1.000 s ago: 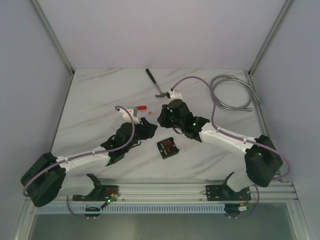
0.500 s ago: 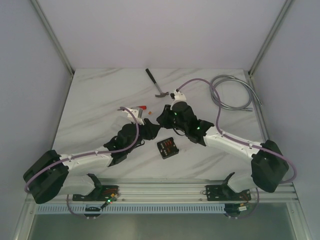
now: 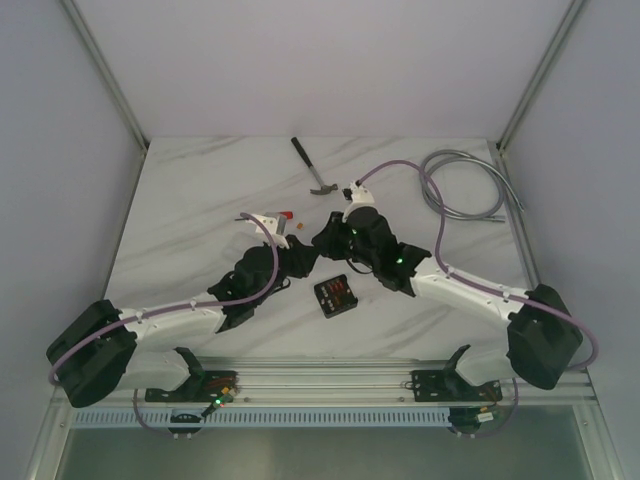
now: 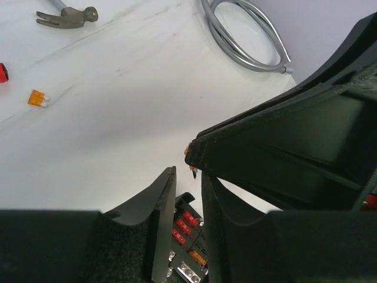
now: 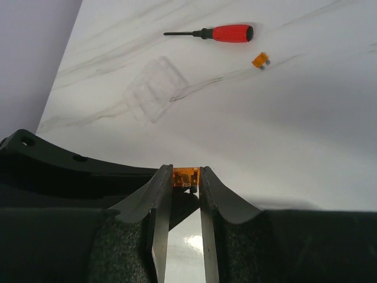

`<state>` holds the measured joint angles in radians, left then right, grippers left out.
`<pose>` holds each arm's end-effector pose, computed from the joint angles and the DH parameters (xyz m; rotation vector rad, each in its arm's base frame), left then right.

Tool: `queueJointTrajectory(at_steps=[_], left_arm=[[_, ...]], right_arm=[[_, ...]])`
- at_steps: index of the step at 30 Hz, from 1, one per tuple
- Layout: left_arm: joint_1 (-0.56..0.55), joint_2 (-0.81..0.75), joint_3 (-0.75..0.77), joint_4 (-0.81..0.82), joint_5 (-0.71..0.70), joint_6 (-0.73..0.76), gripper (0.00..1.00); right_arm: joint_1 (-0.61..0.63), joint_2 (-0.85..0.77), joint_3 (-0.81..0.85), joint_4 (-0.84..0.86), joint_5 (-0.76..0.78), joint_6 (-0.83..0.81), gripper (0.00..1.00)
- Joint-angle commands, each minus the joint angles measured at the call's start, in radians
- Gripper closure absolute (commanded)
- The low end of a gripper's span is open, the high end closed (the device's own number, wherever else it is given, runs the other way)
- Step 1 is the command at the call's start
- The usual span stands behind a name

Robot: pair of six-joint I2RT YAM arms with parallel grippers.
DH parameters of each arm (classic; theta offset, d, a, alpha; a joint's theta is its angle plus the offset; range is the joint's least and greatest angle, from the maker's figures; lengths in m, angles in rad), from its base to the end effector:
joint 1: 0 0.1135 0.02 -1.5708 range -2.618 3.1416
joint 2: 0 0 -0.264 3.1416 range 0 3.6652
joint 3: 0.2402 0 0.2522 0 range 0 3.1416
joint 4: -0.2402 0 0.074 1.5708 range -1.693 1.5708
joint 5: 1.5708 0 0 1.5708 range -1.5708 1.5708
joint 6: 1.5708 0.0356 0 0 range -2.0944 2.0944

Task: Snap on the fuse box
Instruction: Pick up the fuse from the center of the board.

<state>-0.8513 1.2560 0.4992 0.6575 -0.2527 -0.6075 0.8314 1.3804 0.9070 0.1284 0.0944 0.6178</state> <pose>0.1816 -0.1938 0.2292 0.0129 1.7458 -0.8822 0.2170 0.2330 0.2774 -0.1482 2.0106 0.8680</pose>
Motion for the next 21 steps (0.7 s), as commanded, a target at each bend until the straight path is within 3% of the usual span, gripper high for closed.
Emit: queueJointTrajectory(at_steps=[1, 7, 14, 21], left_arm=[[-0.003, 0.001, 0.038, 0.028, -0.026, 0.023, 0.68], [-0.003, 0.002, 0.046, 0.02, -0.036, 0.026, 0.79], [-0.003, -0.015, 0.045, 0.001, -0.032, 0.034, 1.0], [-0.001, -0.067, 0.037, -0.057, -0.022, 0.087, 1.0]], right_arm=[[0.009, -0.036, -0.034, 0.053, -0.028, 0.029, 0.78], [0.013, -0.044, -0.065, 0.074, -0.046, 0.052, 0.78], [0.014, -0.043, -0.082, 0.119, -0.065, 0.059, 0.78], [0.0, -0.105, -0.103, 0.14, -0.095, 0.005, 0.67]])
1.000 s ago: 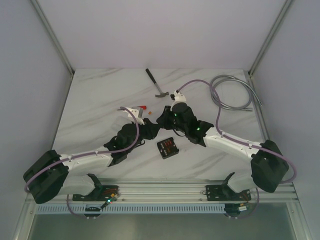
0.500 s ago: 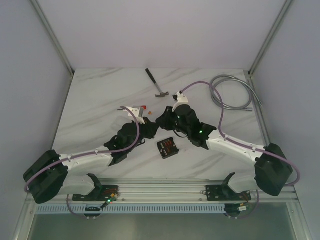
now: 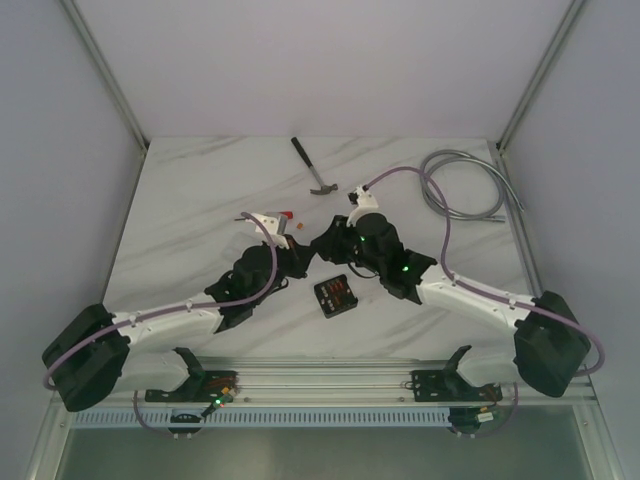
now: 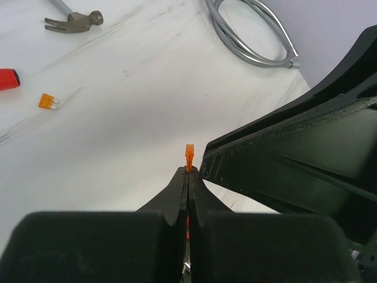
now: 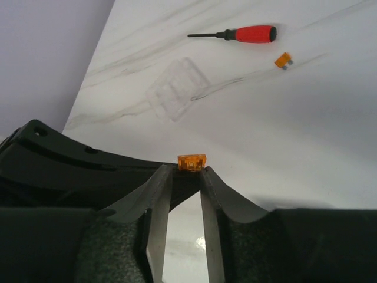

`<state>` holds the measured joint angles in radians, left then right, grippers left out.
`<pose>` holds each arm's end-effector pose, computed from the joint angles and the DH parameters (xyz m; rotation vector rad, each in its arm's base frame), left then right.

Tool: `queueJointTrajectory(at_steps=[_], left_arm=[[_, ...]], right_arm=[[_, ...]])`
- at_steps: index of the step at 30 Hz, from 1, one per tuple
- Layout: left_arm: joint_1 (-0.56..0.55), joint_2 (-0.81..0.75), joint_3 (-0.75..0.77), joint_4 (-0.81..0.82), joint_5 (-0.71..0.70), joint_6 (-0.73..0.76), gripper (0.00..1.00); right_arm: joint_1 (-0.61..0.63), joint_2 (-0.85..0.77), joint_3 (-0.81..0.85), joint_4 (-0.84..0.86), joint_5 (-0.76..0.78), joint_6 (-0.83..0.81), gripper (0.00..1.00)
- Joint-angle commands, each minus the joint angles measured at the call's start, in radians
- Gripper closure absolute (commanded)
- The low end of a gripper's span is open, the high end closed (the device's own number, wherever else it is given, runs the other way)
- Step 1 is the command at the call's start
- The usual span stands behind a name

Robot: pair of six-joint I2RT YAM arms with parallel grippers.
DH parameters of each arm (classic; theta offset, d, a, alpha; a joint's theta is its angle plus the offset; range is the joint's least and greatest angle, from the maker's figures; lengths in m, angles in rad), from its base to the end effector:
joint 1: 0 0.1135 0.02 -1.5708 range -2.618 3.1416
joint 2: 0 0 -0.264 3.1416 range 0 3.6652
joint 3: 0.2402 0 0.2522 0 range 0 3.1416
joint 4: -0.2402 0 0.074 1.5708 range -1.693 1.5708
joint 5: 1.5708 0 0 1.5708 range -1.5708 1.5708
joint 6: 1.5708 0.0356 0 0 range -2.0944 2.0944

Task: Snap on the fuse box
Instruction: Pick up the fuse from the center of the board.

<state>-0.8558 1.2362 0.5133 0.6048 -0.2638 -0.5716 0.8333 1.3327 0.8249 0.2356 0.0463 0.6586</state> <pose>0.1803 -0.1935 0.2330 0.0436 1.7569 -0.8400 0.2073 0.2257 0.2739 -0.1369 1.9587 0.9780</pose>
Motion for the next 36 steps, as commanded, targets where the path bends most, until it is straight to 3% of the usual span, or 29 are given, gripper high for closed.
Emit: queueJointTrajectory(at_steps=[1, 8, 18, 25, 36], left_arm=[[0.006, -0.054, 0.02, -0.011, 0.0, 0.066, 1.0], [0.042, -0.11, 0.012, -0.064, 0.216, 0.187, 1.0], [0.045, -0.198, 0.035, -0.129, 0.561, 0.352, 1.0], [0.046, -0.224, 0.046, -0.149, 0.659, 0.39, 1.0], [0.046, -0.222, 0.055, -0.108, 0.766, 0.374, 1.0]], right_arm=[[-0.007, -0.07, -0.022, 0.034, -0.064, -0.051, 0.65], [-0.086, -0.176, -0.051, -0.002, -0.234, -0.247, 0.58], [-0.201, -0.261, -0.051, -0.091, -0.697, -0.594, 0.57], [-0.229, -0.31, -0.057, -0.131, -0.892, -0.714, 0.57], [-0.231, -0.288, -0.037, -0.191, -1.013, -0.785, 0.57]])
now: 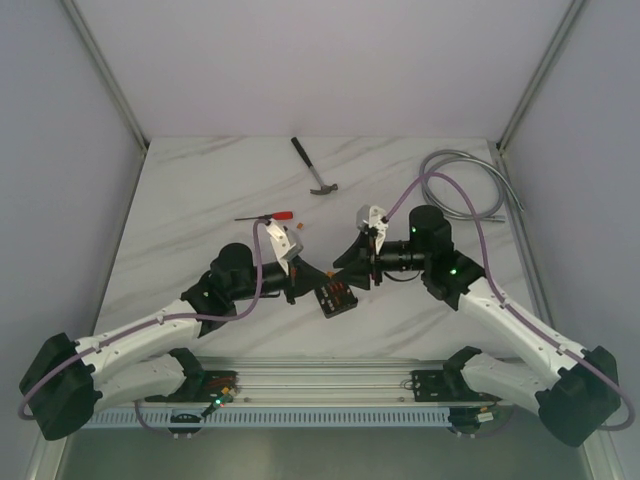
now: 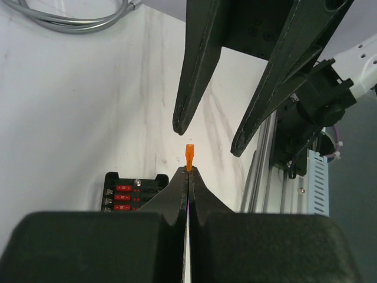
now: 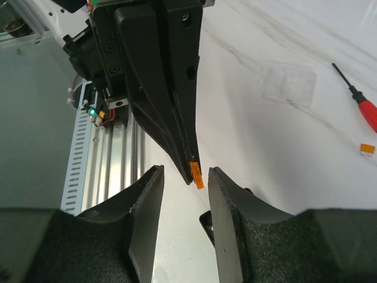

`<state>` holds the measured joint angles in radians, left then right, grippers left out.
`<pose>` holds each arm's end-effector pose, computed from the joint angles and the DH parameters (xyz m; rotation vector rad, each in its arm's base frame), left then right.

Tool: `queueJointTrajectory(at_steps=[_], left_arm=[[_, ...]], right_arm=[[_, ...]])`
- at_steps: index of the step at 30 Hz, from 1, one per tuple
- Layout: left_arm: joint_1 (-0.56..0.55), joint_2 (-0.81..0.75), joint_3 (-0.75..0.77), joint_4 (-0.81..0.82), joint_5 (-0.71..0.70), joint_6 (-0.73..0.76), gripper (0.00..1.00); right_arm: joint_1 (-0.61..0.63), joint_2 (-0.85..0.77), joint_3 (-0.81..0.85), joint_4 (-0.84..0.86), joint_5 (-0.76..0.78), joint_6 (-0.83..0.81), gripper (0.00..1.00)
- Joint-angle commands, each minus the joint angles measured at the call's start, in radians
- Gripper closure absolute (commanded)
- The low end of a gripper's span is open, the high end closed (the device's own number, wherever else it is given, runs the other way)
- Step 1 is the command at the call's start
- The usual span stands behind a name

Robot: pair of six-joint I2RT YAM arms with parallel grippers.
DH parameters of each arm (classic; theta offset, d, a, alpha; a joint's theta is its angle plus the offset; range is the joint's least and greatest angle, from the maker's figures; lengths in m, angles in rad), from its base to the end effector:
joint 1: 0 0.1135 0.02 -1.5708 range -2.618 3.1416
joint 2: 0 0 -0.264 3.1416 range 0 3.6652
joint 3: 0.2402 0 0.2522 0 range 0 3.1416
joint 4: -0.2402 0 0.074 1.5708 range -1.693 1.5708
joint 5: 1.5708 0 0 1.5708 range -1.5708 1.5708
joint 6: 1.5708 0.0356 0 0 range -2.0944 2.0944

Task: Snap on the fuse box
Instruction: Pick up the fuse from the center of the board.

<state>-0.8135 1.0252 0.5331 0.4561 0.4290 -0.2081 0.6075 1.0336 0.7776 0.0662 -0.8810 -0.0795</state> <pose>0.1497 -0.1799 0.2725 0.8419 1.5058 -1.1170 0.1748 0.1550 0.3181 -1.2019 1.3847 1.1458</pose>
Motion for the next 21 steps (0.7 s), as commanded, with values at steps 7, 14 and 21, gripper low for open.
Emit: queueJointTrajectory(at_steps=[7, 14, 21], left_arm=[[0.002, 0.001, 0.039, 0.066, 0.115, 0.001, 1.0], [0.001, 0.016, 0.044, 0.078, 0.149, 0.001, 1.0], [0.0, 0.024, 0.044, 0.065, 0.159, 0.001, 1.0]], right_arm=[[-0.006, 0.033, 0.014, -0.031, -0.114, -0.057, 0.64], [-0.005, 0.046, 0.014, -0.034, -0.124, -0.065, 0.76], [-0.005, 0.039, 0.012, -0.04, -0.128, -0.078, 0.82]])
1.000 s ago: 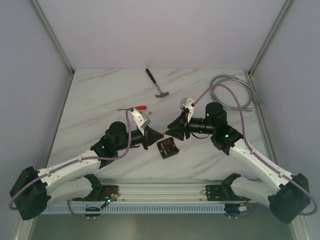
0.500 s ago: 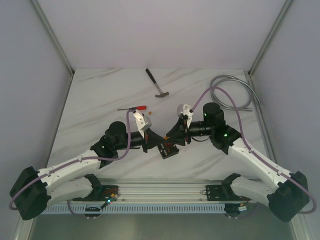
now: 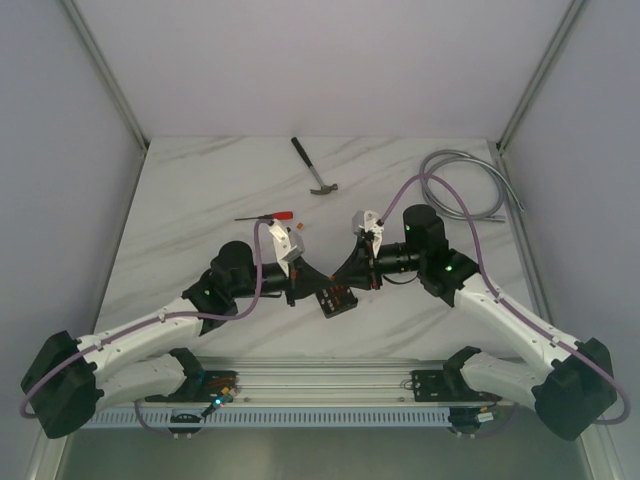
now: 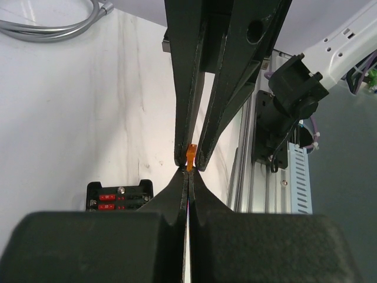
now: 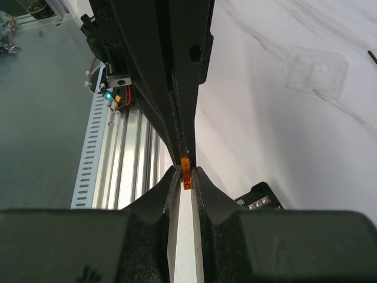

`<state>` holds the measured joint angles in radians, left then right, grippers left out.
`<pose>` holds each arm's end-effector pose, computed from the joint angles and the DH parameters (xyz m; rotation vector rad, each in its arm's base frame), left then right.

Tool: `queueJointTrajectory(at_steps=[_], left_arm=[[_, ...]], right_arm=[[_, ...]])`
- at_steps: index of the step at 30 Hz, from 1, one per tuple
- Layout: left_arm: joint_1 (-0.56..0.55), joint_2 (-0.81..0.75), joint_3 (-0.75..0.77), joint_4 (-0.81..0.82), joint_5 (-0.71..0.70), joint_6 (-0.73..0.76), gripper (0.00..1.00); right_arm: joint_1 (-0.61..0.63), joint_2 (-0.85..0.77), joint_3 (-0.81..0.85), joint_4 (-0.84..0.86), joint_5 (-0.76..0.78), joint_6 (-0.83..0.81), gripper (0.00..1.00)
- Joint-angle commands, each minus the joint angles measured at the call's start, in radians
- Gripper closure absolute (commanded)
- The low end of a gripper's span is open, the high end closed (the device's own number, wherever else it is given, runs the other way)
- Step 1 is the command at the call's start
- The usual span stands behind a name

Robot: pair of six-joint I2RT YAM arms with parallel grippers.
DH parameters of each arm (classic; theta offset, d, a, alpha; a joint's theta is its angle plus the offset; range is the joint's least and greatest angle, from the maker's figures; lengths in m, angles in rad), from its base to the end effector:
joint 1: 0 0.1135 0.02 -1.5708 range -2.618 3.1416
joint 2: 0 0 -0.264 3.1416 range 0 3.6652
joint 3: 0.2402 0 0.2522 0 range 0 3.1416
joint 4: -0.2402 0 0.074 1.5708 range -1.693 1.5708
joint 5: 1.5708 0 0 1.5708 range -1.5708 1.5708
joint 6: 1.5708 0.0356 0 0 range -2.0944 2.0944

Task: Snap on the fuse box
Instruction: Pick up the fuse from the center of the board, then install the fuse at the fuse box base.

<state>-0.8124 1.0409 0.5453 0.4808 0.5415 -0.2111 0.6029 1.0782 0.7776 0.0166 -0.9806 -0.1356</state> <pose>0.1484 -0.1833 0.2760 0.9267 1.4533 -1.2046 0.1784 0.1587 0.3046 -1.2943 1.3894 1.2215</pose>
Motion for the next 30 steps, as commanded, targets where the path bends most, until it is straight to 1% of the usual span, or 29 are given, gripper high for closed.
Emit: queueJointTrajectory(at_steps=[1, 7, 11, 14, 16, 18, 19, 22, 25, 30], left_arm=[[0.0, 0.012, 0.031, 0.04, 0.051, 0.004, 1.0], [0.0, 0.016, 0.031, 0.042, 0.065, 0.004, 1.0], [-0.001, 0.015, 0.031, 0.037, 0.067, 0.004, 1.0], [0.0, 0.018, 0.031, 0.03, 0.057, 0.004, 1.0], [0.0, 0.019, 0.03, 0.026, 0.036, 0.004, 1.0], [-0.001, 0.014, 0.028, 0.02, -0.003, 0.004, 0.89], [-0.001, 0.011, 0.026, 0.016, -0.037, -0.027, 0.83], [-0.001, -0.009, 0.012, 0.002, -0.159, -0.056, 0.65], [-0.001, -0.045, -0.016, 0.007, -0.289, -0.101, 0.52], [0.0, -0.087, -0.05, -0.048, -0.528, -0.177, 0.36]], right_arm=[[-0.001, -0.006, 0.012, 0.008, -0.03, -0.023, 0.82], [0.0, -0.007, 0.014, 0.004, -0.043, -0.028, 0.83], [-0.001, -0.012, 0.014, 0.002, -0.044, -0.032, 0.9], [-0.001, -0.013, 0.013, -0.002, -0.044, -0.033, 1.0], [-0.001, -0.015, 0.014, -0.006, -0.039, -0.034, 1.0], [-0.001, -0.016, 0.012, -0.014, -0.004, -0.022, 1.0], [-0.001, -0.016, 0.01, -0.016, 0.033, -0.012, 1.0], [0.0, -0.012, 0.007, -0.031, 0.139, 0.033, 1.0], [0.015, -0.008, 0.0, -0.047, 0.283, 0.081, 1.0], [0.067, 0.013, -0.018, -0.074, 0.56, 0.177, 1.0]])
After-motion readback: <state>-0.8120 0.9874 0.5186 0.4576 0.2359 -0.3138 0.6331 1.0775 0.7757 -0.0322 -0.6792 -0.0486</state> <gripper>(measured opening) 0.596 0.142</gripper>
